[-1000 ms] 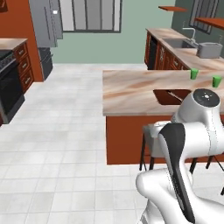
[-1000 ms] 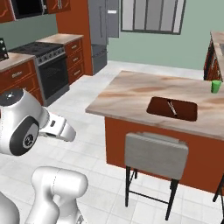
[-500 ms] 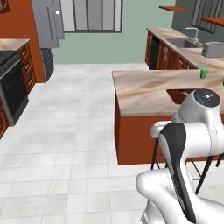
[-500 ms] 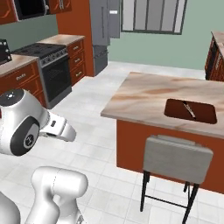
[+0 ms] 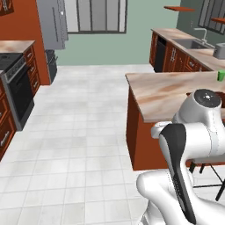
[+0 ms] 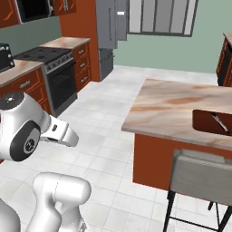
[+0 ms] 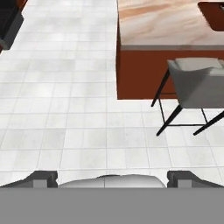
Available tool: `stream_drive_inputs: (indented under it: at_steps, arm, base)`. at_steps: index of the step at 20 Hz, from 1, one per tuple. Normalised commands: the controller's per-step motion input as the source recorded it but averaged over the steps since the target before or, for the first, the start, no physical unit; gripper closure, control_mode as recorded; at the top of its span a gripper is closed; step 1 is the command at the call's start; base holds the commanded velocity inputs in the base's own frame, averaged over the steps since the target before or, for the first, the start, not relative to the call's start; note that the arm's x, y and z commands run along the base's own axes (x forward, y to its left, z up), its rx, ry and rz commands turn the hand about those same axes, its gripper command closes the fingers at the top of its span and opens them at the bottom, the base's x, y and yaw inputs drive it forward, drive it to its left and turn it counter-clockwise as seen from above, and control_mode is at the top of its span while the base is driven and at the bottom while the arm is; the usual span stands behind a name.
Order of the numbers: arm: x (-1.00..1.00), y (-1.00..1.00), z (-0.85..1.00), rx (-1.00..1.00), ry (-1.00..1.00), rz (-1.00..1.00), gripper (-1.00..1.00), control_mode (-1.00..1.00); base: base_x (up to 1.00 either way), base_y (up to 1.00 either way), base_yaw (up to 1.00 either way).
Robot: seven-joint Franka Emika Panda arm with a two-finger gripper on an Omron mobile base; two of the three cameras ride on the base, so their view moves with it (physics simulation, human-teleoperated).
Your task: Gather the squash and potato from the fridge and place them on a tray on the dining counter. Then gather the chicken drumstick and steak from the fridge and place them on the other tray.
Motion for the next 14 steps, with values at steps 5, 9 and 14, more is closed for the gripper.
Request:
stream_drive_inputs:
  at_steps: [5,9,14]
  arm:
    - [0.0,0.0,0.0,0.0,0.0,0.0,-1.0,1.0]
    - [0.0,0.0,0.0,0.0,0.0,0.0,-1.0,1.0]
    - [0.0,0.0,0.0,0.0,0.0,0.0,-1.0,1.0]
  base:
    - [0.54,0.45,-0.02]
    - [0.56,0.4,0.0]
    - [0.57,0.26,0.0]
